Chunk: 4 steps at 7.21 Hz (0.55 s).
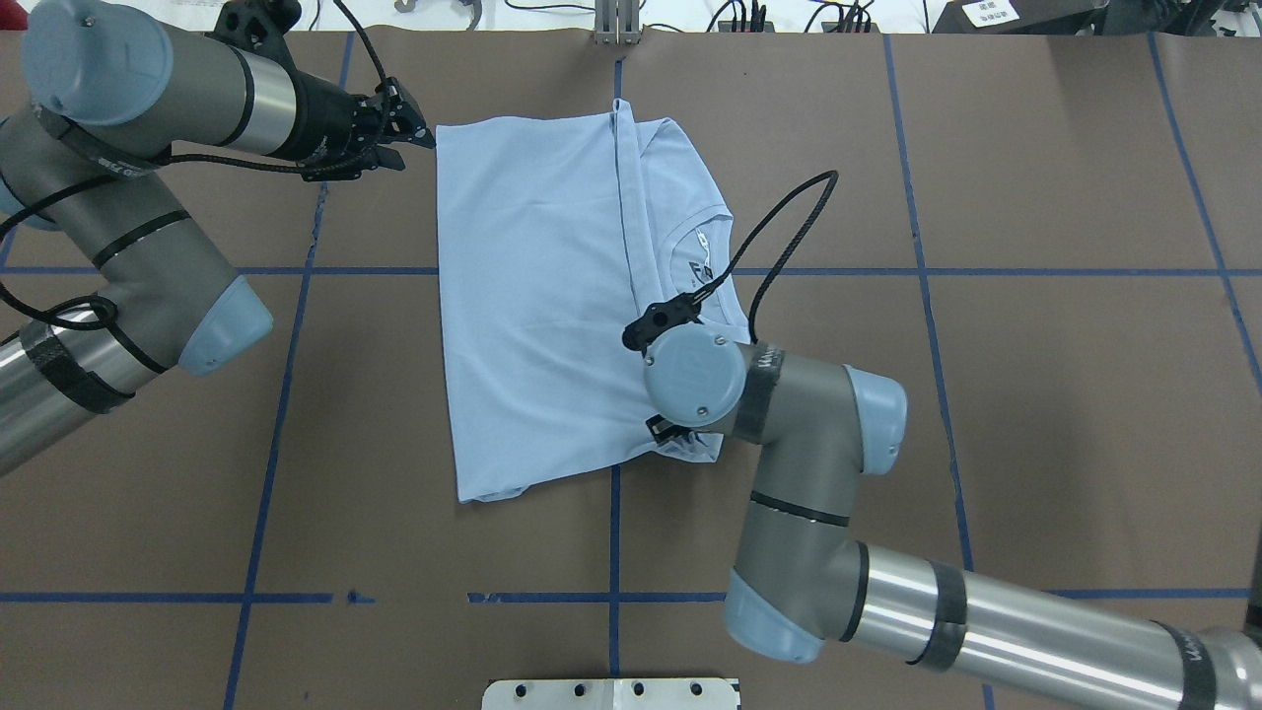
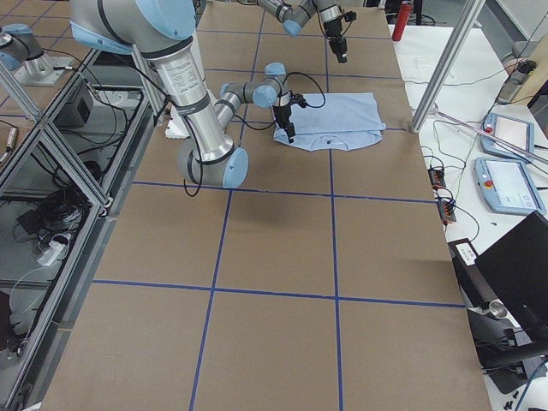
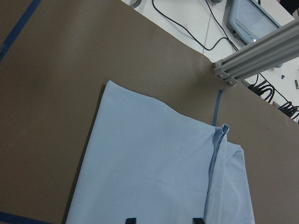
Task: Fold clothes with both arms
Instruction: 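Move the right gripper along the folded edge near the collar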
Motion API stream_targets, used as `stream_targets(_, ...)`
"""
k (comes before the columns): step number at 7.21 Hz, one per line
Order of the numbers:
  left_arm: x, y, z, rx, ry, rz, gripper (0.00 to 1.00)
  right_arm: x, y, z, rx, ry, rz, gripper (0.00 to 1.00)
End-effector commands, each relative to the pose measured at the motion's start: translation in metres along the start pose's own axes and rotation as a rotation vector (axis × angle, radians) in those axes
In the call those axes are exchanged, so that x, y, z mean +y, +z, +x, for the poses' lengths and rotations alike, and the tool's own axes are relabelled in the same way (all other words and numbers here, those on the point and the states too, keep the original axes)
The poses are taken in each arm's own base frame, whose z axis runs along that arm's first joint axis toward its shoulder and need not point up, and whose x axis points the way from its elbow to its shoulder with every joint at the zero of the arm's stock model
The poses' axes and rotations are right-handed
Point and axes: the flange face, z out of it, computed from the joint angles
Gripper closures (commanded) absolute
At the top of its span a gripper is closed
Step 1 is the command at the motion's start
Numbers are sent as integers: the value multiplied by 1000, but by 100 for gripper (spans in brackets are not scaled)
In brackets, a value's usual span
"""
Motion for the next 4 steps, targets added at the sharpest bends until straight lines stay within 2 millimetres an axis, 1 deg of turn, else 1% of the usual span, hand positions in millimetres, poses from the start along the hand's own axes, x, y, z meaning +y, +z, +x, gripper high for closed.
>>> stream_targets(1, 1, -2, 2, 4, -10, 0, 49, 46, -1, 87, 23, -70, -9, 5)
stream_targets(2, 0, -1, 0, 1, -11, 0, 49, 56, -7, 97, 24, -68, -8, 5)
stream_targets(3, 0, 1, -1, -3, -12, 1, 49, 71, 4, 113, 48, -65, -27, 5)
stream_targets(4, -1, 1, -2, -4, -12, 1, 49, 77, 11, 135, 64, -50, -39, 5)
